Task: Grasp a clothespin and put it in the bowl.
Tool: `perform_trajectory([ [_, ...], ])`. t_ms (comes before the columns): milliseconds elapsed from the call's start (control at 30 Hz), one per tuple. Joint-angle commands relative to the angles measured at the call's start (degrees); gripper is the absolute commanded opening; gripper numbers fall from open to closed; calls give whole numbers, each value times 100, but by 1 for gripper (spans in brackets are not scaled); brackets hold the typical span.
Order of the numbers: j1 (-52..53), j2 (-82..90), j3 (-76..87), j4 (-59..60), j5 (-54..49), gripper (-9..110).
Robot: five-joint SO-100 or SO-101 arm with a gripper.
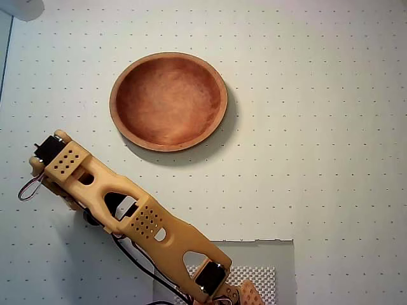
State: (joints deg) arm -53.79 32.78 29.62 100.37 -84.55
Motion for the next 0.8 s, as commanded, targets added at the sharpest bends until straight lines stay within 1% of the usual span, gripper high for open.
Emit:
perform_trajectory([
  [0,44,88,-167,62,255,13],
  [233,44,88,-167,53,431,-3],
  [500,9,149,-167,70,431,-3],
  [600,-9,202,-255,211,624,-3],
  [767,-18,809,-167,237,756,-3],
])
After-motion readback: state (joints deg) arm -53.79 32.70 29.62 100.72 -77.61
